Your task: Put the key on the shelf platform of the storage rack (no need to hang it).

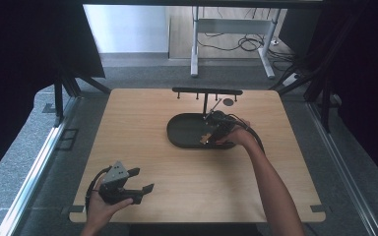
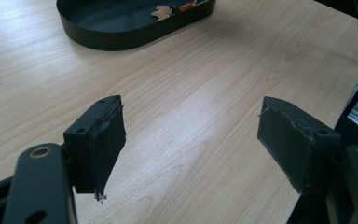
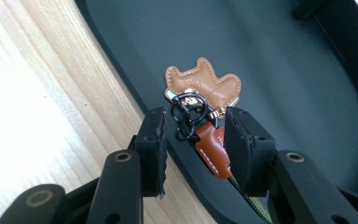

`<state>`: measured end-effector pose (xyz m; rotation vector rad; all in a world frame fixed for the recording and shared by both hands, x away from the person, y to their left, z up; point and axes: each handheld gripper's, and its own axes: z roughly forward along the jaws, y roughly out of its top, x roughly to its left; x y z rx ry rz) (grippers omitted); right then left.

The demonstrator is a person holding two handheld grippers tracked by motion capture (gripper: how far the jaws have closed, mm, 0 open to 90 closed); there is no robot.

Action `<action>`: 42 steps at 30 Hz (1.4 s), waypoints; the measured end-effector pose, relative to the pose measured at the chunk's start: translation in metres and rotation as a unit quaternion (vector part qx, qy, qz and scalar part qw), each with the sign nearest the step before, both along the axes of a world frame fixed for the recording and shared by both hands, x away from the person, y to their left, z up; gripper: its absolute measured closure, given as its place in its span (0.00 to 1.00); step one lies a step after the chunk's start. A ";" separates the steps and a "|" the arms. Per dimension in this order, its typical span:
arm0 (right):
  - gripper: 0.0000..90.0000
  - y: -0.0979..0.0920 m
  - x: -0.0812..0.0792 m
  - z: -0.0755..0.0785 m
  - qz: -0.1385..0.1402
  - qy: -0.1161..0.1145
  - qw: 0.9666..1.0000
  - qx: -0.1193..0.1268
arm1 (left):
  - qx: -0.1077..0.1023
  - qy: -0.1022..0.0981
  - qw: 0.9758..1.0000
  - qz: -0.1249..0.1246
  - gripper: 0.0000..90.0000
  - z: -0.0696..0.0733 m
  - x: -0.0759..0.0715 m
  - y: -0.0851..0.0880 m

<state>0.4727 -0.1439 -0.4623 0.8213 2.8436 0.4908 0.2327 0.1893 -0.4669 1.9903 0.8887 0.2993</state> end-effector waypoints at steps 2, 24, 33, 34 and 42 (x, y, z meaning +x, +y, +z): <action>0.66 0.000 -0.001 0.001 0.002 -0.001 1.000 0.001 | 0.000 0.000 1.000 0.000 0.26 0.000 0.000 0.000; 0.61 -0.035 -0.044 0.022 -0.006 -0.021 0.997 0.073 | 0.002 -0.001 1.000 -0.003 0.26 0.001 -0.001 -0.003; 0.60 -0.054 -0.074 0.023 0.003 -0.027 0.996 0.089 | 0.004 -0.001 1.000 -0.005 0.26 0.001 -0.002 -0.005; 0.60 -0.056 -0.077 0.023 0.003 -0.028 0.995 0.093 | 0.003 -0.001 1.000 -0.006 0.26 0.001 -0.002 -0.006; 0.59 -0.069 -0.106 0.016 0.014 -0.038 0.993 0.114 | 0.006 0.001 1.000 -0.010 0.26 0.001 -0.002 -0.010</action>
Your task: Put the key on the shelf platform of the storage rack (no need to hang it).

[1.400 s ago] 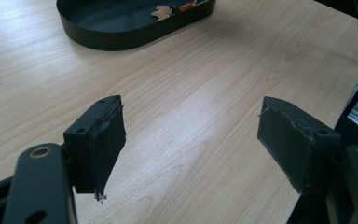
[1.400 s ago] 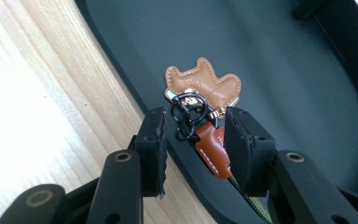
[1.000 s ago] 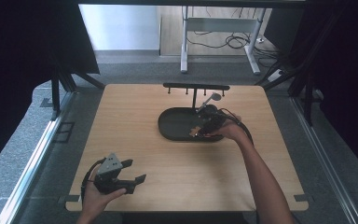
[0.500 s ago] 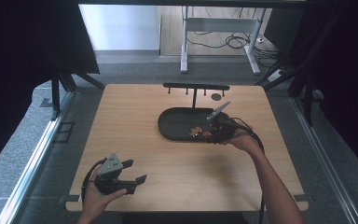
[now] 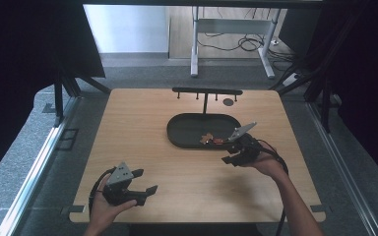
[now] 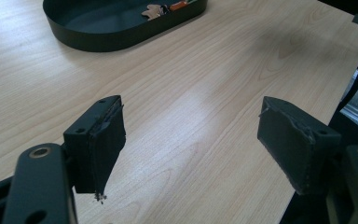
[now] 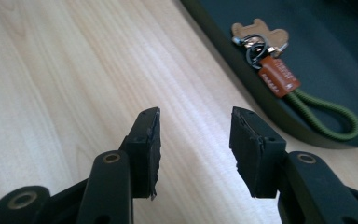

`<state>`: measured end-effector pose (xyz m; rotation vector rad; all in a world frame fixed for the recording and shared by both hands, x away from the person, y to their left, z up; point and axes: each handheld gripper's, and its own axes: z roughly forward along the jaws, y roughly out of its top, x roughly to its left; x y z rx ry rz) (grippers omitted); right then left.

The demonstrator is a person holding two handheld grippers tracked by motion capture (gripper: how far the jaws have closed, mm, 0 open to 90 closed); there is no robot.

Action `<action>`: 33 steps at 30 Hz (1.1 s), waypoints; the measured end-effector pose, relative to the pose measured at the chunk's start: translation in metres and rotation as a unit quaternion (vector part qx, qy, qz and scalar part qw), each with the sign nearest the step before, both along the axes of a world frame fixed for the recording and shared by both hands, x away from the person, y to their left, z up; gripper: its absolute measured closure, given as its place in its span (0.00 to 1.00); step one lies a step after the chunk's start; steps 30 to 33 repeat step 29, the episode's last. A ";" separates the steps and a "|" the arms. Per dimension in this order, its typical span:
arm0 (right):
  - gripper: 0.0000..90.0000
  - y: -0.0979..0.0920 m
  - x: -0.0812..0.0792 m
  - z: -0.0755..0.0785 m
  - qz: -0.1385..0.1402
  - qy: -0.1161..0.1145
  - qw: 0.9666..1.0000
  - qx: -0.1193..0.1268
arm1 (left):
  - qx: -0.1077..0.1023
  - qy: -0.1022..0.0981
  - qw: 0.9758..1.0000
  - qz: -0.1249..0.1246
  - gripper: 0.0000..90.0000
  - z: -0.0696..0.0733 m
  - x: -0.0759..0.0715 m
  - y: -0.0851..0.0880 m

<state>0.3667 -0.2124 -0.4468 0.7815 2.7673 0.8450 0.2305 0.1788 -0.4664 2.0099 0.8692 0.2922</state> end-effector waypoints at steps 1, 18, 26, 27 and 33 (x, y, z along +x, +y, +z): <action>0.59 0.000 0.000 0.000 0.000 0.000 1.000 0.000 | 0.001 0.000 1.000 0.000 0.26 0.000 0.000 0.000; 0.56 -0.047 -0.054 -0.054 -0.046 0.000 0.998 0.049 | 0.009 0.006 1.000 -0.003 0.26 -0.005 0.002 -0.005; 0.51 -0.058 -0.060 -0.068 -0.066 -0.001 0.996 0.053 | 0.015 0.010 1.000 -0.002 0.26 -0.008 0.003 -0.008; 0.50 -0.058 -0.060 -0.068 -0.069 -0.004 0.996 0.058 | 0.015 0.010 1.000 -0.002 0.26 -0.008 0.003 -0.008; 0.47 -0.059 -0.059 -0.068 -0.074 -0.007 0.996 0.058 | 0.017 0.010 1.000 -0.003 0.26 -0.010 0.004 -0.010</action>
